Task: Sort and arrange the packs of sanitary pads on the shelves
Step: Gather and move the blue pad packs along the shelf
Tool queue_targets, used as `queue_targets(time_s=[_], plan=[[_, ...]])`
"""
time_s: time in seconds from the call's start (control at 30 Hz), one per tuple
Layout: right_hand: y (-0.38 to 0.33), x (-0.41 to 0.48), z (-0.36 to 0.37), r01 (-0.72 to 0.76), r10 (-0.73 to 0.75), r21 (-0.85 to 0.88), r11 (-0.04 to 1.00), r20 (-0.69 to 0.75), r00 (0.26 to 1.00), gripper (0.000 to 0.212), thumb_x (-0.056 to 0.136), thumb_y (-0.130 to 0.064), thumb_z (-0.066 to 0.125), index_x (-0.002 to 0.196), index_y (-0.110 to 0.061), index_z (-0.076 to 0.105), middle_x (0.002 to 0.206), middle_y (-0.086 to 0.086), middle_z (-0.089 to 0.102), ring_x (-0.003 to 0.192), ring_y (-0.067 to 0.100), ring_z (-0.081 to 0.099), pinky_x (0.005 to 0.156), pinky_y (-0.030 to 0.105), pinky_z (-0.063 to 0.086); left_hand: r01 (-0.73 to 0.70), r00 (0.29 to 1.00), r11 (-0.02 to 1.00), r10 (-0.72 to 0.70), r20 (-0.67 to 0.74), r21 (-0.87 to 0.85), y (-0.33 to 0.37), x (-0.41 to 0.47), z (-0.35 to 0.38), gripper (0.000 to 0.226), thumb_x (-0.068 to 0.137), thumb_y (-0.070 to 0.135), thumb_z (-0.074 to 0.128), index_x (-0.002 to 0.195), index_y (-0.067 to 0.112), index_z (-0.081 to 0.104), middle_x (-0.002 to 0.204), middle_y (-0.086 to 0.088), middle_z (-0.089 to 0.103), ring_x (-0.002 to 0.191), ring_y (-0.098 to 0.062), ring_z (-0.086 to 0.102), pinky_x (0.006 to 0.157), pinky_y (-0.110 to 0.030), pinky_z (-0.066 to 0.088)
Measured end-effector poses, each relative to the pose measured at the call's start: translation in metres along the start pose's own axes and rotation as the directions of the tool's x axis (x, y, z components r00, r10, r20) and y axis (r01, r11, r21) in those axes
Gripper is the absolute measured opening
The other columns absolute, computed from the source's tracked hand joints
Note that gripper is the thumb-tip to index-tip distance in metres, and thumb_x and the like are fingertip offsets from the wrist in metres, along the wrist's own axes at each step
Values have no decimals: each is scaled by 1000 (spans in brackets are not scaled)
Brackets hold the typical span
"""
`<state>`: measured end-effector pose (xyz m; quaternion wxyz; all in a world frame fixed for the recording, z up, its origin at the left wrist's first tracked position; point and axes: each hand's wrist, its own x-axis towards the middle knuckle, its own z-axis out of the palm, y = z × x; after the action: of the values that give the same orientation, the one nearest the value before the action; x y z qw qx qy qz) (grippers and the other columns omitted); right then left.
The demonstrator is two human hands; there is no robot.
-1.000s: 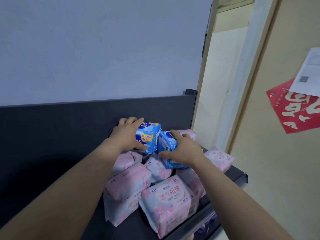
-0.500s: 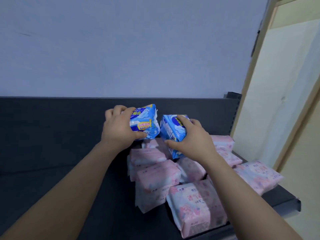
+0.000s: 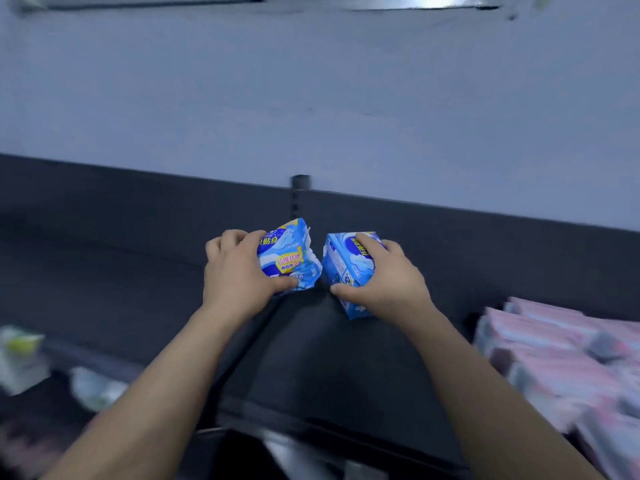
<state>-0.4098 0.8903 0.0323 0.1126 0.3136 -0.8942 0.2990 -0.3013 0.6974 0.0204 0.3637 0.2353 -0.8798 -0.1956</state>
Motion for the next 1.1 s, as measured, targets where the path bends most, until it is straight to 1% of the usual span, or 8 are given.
queue_targets(time_s=[0.07,0.2,0.3,0.43,0.53,0.73,0.9,1.1], plan=[[-48,-1,29,73,-75,51,996,35,997,89,64,-60,74,141,-45,33,134,-12,39,109,12,51,88,30,47,72,997,996,-70,-39,54,-45,-10,-41,89,59,57,84,136,28,49,126,4,43,122,-22,29,93,-35,41],[-145,-13,85,209,-225,141,968,108,968,91,63,-61,74,142,-45,32,137,-12,38,113,15,50,92,32,46,208,974,967,-190,-127,148,-129,-39,-123,91,57,59,84,135,27,50,124,3,44,120,-24,31,96,-35,39],[-215,-29,126,301,-334,209,930,142,932,90,62,-62,74,141,-44,34,133,-11,40,111,15,52,92,33,47,298,946,933,-260,-193,203,-181,-68,-181,90,57,60,84,135,28,50,124,3,44,119,-24,32,95,-33,37],[-302,-53,174,387,-453,291,875,209,867,90,61,-61,73,140,-45,34,132,-12,41,111,17,52,92,35,47,430,892,860,-356,-279,276,-239,-108,-252,89,59,62,81,135,28,50,125,1,46,117,-25,34,94,-33,36],[-360,-70,204,443,-534,339,830,254,807,90,62,-60,73,141,-44,33,134,-10,40,112,18,52,93,35,46,527,836,794,-420,-355,304,-276,-138,-298,85,61,64,79,133,28,51,124,0,46,116,-26,35,94,-32,35],[-455,-99,258,542,-680,431,721,292,672,94,60,-62,74,142,-43,32,138,-9,38,114,18,51,92,33,45,695,701,642,-505,-503,324,-333,-191,-365,86,65,63,77,137,24,48,127,-2,45,118,-28,34,99,-33,32],[-529,-117,299,605,-792,521,602,293,535,93,62,-60,75,142,-41,33,137,-8,39,115,18,50,91,33,45,805,583,489,-552,-596,335,-369,-224,-406,86,66,65,75,137,24,48,127,-2,45,118,-26,34,97,-31,32],[-616,-113,348,650,-882,601,466,259,393,93,61,-60,74,142,-42,31,137,-7,38,113,20,51,92,34,46,903,426,314,-550,-718,294,-415,-231,-454,89,66,66,75,140,26,45,130,-4,45,121,-29,34,99,-36,36]])
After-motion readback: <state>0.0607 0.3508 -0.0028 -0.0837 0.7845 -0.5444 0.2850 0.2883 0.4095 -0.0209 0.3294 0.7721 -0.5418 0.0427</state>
